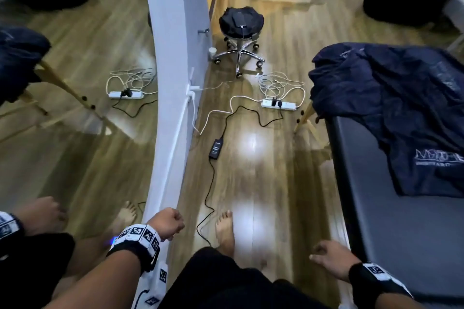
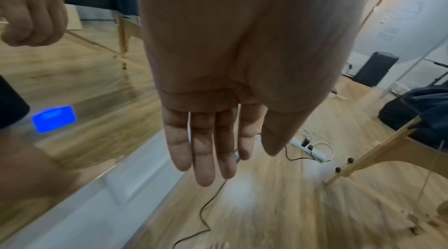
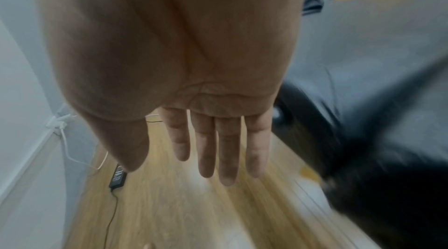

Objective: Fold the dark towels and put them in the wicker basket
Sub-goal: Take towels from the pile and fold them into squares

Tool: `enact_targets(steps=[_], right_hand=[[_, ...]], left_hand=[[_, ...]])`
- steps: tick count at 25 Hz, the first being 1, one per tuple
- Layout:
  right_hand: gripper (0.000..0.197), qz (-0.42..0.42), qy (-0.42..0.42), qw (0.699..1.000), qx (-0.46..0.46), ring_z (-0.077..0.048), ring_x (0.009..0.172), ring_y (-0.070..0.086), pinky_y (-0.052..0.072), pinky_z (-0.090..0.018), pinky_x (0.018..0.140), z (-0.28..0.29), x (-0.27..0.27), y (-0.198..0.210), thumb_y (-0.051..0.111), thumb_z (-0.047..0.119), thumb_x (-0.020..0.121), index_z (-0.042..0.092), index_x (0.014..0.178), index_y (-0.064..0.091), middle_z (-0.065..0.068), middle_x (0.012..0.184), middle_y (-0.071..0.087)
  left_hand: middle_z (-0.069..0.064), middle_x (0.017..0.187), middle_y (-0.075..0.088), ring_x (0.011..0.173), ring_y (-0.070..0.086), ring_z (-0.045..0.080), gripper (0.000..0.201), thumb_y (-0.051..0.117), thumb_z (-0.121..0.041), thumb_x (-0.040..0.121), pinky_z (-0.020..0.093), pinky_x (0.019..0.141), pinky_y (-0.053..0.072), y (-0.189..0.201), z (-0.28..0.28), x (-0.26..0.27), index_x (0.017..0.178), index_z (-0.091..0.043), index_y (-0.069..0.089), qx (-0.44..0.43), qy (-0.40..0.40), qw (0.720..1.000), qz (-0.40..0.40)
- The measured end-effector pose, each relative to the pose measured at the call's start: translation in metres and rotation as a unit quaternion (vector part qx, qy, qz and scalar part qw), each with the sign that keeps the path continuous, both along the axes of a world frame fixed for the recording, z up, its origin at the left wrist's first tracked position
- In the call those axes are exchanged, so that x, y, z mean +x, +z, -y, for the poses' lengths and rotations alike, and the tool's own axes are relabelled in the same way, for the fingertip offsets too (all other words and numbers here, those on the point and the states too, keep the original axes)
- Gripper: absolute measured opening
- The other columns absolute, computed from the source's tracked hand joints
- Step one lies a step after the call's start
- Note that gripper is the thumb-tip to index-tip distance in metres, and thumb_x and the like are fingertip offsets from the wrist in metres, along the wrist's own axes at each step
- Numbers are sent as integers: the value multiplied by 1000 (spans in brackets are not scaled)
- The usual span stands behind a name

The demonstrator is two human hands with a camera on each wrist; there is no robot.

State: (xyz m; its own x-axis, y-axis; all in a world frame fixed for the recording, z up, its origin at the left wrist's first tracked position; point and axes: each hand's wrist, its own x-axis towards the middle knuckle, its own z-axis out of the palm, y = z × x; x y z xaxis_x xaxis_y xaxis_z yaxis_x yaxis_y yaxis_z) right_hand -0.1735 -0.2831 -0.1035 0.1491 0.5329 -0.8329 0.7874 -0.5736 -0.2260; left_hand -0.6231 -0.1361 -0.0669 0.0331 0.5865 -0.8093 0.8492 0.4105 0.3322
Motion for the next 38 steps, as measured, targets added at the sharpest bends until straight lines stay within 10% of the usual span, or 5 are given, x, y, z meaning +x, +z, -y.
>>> enact_targets(steps=[11, 20, 25, 33, 38], right_hand=[[23, 24, -181, 974, 134, -12, 103, 64, 45, -23, 87, -173, 51, 70, 68, 34, 92, 22, 112, 68, 6, 106, 70], [16, 38, -314, 915, 248, -14, 95, 70, 53, -29, 90, -273, 171, 84, 73, 31, 84, 40, 76, 62, 10, 87, 76], [29, 101, -359, 889, 266, -23, 108, 65, 50, -31, 97, -315, 252, 96, 73, 25, 84, 22, 113, 69, 0, 108, 71], [69, 144, -390, 881, 224, -33, 128, 53, 46, -40, 105, -374, 335, 90, 68, 23, 88, 19, 148, 34, 3, 166, 2], [73, 153, -401, 890, 156, -33, 126, 54, 46, -41, 104, -402, 368, 92, 66, 26, 91, 16, 151, 27, -14, 145, 44]], left_hand=[[-3, 51, 51, 44, 48, 8, 33, 59, -3, 88, 17, 42, 36, 1, -227, 144, 58, -15, 53, 1, -193, 980, 54], [0, 99, 68, 96, 65, 20, 11, 61, -32, 84, 27, 80, 48, 44, -358, 360, 94, -28, 64, 110, -391, 913, 25], [-7, 91, 64, 87, 61, 15, 13, 58, -28, 89, 26, 79, 48, 68, -388, 469, 100, -24, 63, 142, -449, 878, 82], [-2, 101, 71, 95, 65, 20, 22, 54, -36, 84, 30, 83, 53, 74, -425, 595, 102, -26, 63, 144, -588, 787, 124], [2, 116, 60, 109, 59, 26, 24, 55, -30, 89, 36, 95, 49, 76, -466, 675, 112, -24, 57, 176, -620, 742, 184]])
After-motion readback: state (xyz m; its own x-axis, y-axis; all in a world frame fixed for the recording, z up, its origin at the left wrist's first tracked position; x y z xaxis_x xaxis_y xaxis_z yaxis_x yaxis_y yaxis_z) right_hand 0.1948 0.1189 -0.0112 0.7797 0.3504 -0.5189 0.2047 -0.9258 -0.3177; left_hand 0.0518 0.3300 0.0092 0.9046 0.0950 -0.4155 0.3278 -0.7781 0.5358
